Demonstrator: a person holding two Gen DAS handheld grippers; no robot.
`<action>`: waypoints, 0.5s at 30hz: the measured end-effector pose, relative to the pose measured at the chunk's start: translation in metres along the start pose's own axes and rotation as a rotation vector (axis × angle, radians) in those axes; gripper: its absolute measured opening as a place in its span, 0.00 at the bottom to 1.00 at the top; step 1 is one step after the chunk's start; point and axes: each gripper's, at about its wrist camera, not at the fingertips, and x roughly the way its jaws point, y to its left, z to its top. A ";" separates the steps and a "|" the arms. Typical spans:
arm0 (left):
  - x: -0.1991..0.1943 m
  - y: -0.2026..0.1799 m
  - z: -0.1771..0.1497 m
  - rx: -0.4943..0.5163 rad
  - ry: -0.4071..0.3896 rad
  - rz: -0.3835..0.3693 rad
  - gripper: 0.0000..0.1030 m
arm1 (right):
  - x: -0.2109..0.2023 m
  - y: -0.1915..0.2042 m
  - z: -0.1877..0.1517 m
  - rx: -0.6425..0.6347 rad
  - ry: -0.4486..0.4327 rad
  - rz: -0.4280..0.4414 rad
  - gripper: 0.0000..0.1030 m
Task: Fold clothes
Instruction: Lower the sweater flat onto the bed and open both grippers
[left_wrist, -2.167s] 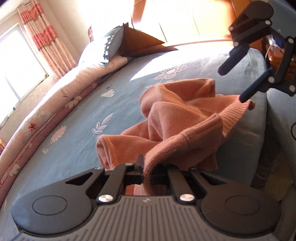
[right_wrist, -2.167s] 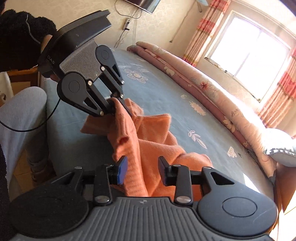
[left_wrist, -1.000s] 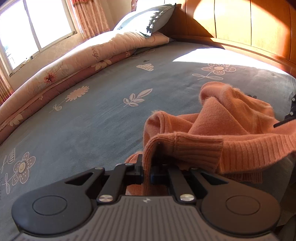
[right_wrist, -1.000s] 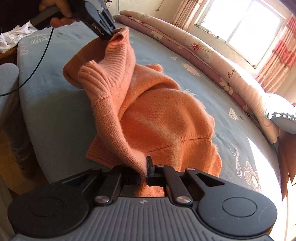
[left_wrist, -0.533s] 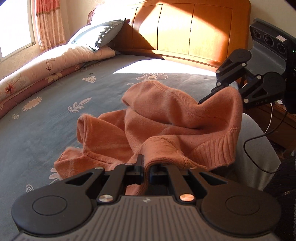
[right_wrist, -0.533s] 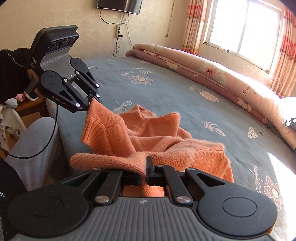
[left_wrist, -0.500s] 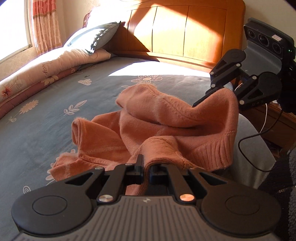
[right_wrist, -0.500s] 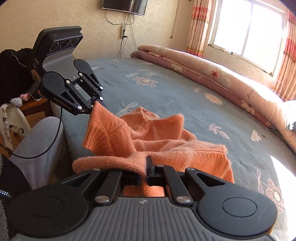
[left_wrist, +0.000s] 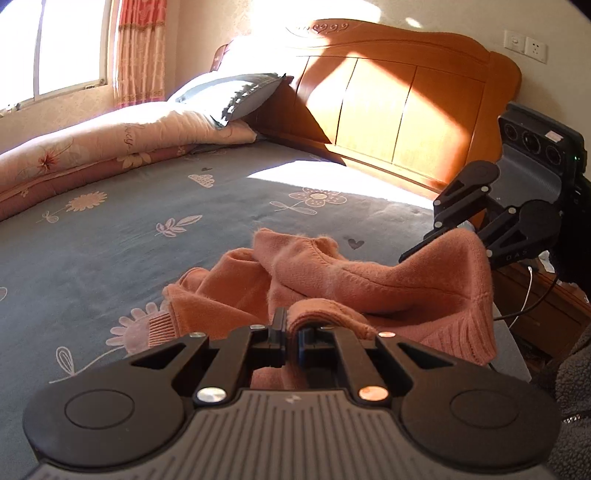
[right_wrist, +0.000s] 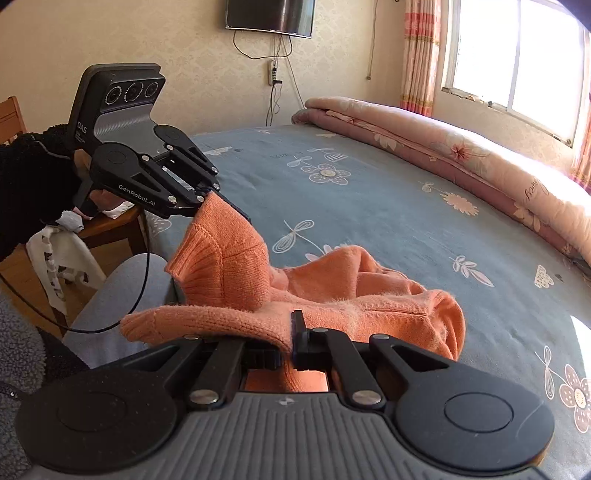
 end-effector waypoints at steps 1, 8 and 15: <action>0.008 0.011 0.006 -0.023 0.001 0.021 0.04 | 0.007 -0.011 0.002 0.017 0.014 -0.023 0.06; 0.071 0.083 0.050 -0.132 0.032 0.128 0.04 | 0.058 -0.100 0.021 0.132 0.084 -0.170 0.07; 0.162 0.148 0.073 -0.204 0.133 0.205 0.04 | 0.136 -0.196 0.034 0.246 0.190 -0.243 0.07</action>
